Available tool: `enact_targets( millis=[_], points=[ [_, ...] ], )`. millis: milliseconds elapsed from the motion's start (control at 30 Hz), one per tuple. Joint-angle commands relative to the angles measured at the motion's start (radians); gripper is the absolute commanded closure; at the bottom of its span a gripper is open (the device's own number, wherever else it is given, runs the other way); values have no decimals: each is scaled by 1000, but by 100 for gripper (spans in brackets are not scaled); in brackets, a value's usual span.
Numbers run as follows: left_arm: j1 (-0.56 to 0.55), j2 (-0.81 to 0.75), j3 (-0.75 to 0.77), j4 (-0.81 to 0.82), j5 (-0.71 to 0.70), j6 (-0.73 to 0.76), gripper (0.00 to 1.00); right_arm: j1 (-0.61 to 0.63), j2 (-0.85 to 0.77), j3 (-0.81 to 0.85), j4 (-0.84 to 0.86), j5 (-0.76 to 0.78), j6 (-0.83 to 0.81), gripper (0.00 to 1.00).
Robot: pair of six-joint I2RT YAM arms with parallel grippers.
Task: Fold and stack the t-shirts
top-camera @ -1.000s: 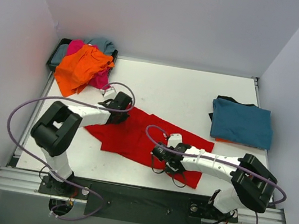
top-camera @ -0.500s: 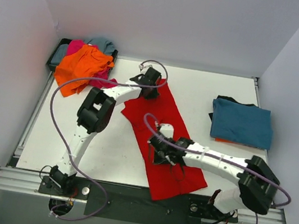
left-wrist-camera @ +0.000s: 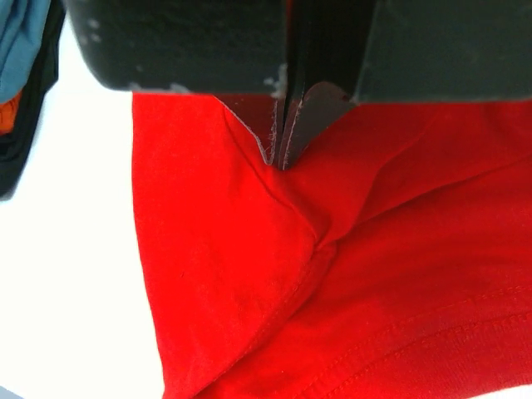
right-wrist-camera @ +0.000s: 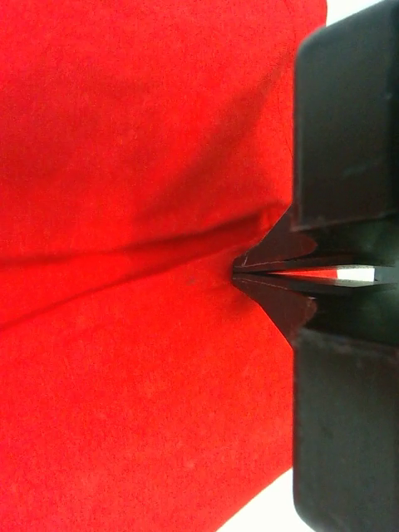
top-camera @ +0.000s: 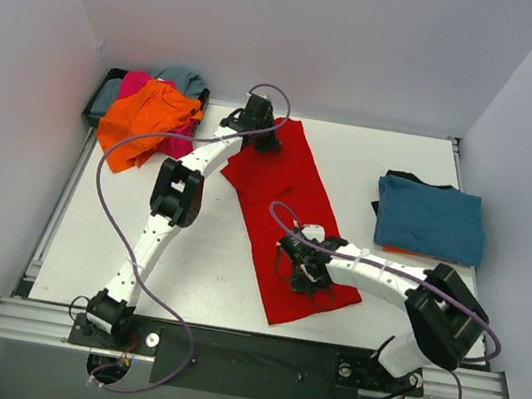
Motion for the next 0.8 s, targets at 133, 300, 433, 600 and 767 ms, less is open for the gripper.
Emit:
enact_targets(
  millis=[133, 300, 433, 600, 767],
  points=[
    [-14, 60, 32, 47, 86, 59, 100, 137, 264, 227, 12, -70, 18, 100],
    [-33, 60, 41, 61, 129, 79, 100, 186, 361, 322, 38, -137, -5, 100],
    [-56, 56, 40, 81, 176, 117, 100, 188, 346, 355, 63, -160, -28, 100],
    [-60, 16, 34, 131, 178, 160, 100, 126, 197, 307, 55, -170, -48, 99],
    [-60, -122, -60, 245, 193, 176, 100, 45, -7, 162, 22, -151, -55, 66]
  ],
)
